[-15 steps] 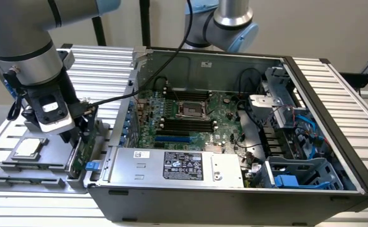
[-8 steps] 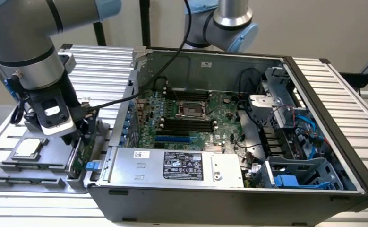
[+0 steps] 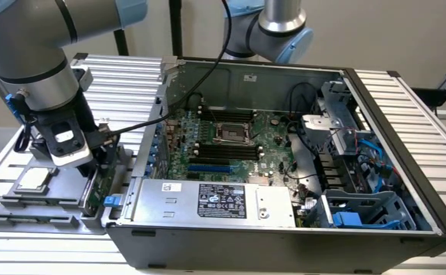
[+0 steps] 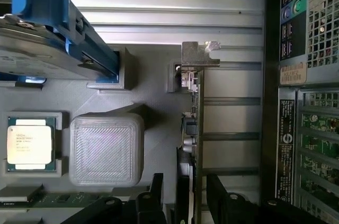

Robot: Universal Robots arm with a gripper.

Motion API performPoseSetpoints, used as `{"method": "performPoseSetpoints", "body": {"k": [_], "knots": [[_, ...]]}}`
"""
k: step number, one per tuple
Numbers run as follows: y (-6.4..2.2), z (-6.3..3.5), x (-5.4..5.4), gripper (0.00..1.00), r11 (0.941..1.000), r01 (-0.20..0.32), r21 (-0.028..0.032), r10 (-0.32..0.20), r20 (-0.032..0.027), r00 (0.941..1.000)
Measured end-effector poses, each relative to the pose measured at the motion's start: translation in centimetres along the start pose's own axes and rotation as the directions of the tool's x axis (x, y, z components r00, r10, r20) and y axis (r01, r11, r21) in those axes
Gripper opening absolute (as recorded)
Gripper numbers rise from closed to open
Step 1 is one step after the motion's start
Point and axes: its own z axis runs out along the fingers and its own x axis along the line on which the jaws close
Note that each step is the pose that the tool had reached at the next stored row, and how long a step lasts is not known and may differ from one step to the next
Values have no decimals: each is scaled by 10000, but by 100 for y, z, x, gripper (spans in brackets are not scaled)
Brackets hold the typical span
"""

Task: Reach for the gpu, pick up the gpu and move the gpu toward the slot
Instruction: 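Pick up the gpu and move the gpu toward the slot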

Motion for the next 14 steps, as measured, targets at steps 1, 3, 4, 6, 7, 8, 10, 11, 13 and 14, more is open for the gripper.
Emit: {"method": "performPoseSetpoints", "body": {"k": [1, 3, 4, 6, 7, 8, 10, 11, 13, 14], "knots": [[0, 1, 0, 40, 10000, 0, 0, 0, 0, 10000], [0, 3, 0, 33, 10000, 0, -2, 0, 2, 10000], [0, 4, -1, 33, 10000, -1, -2, 1, 2, 10000], [1, 5, -2, 33, 10000, -2, -2, 2, 2, 10000], [1, 6, -3, 33, 10000, -1, -2, 1, 2, 10000], [0, 7, -4, 31, 10000, -1, -2, 1, 3, 10000], [0, 7, -7, 26, 10000, -1, -1, 1, 2, 10000], [0, 7, -8, 26, 10000, -1, -2, 1, 2, 10000], [0, 8, -8, 26, 10000, -1, -2, 1, 2, 10000], [1, 8, -9, 26, 10000, -1, -3, 1, 3, 10000]]}}
